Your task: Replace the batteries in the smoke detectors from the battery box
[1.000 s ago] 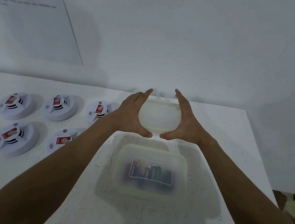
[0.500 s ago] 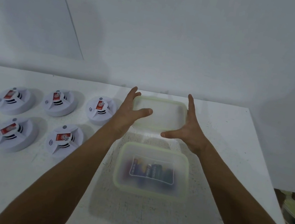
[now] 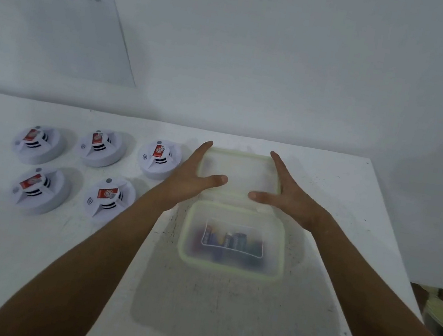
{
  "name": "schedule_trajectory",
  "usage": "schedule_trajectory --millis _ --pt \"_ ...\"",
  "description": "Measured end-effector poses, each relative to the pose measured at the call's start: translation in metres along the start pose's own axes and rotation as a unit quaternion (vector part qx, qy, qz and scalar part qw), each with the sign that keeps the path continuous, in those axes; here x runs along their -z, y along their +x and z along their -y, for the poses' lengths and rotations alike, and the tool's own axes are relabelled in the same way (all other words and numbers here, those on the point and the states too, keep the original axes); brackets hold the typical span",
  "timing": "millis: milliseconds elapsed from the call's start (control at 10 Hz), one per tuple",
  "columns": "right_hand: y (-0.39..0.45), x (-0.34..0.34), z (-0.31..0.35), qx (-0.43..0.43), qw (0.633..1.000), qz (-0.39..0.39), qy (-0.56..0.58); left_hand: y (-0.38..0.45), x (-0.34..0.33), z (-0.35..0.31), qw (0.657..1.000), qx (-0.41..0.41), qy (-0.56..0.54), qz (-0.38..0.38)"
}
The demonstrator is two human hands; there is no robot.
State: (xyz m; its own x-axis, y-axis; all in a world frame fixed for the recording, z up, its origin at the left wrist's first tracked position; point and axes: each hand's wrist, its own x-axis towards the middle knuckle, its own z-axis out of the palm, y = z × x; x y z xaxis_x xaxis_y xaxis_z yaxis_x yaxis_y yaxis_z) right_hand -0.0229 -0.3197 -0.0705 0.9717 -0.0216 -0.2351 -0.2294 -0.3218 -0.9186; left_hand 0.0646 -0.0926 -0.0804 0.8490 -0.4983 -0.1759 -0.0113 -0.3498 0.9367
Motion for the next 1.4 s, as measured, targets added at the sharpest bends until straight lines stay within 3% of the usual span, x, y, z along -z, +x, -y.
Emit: schedule_trajectory --millis 200,300,600,700,900,1200,1300,1400 --pt "-0.025 -0.007 0.003 0.001 0.999 -0.018 0.045 -0.026 -0.002 -0.006 1.0 0.02 -0.009 -0.017" --pt "-0.049 -0.019 0.0 0.013 0.993 -0.101 0.06 -0.054 -0.01 -0.003 0.995 0.014 -0.05 -0.083" --pt "-0.124 -0.081 -0.022 0.084 0.976 -0.196 0.032 -0.143 -0.06 0.021 0.987 -0.043 -0.003 -0.152" --pt "-0.129 -0.093 -0.019 0.101 0.97 -0.219 0.02 -0.149 -0.066 0.025 0.985 -0.027 -0.012 -0.168" --pt "-0.119 -0.091 -0.029 0.069 0.976 -0.207 -0.01 -0.151 -0.069 0.024 0.986 -0.01 -0.011 -0.168" --pt "-0.116 -0.088 -0.033 0.097 0.974 -0.202 -0.019 -0.153 -0.059 0.022 0.991 -0.02 0.032 -0.129" --pt "-0.121 -0.095 -0.024 0.051 0.959 -0.273 -0.064 -0.16 -0.045 0.018 0.99 0.0 -0.033 -0.14" --pt "-0.144 -0.133 -0.014 0.191 0.898 -0.376 -0.125 -0.196 -0.021 0.044 0.982 -0.033 -0.038 -0.182"
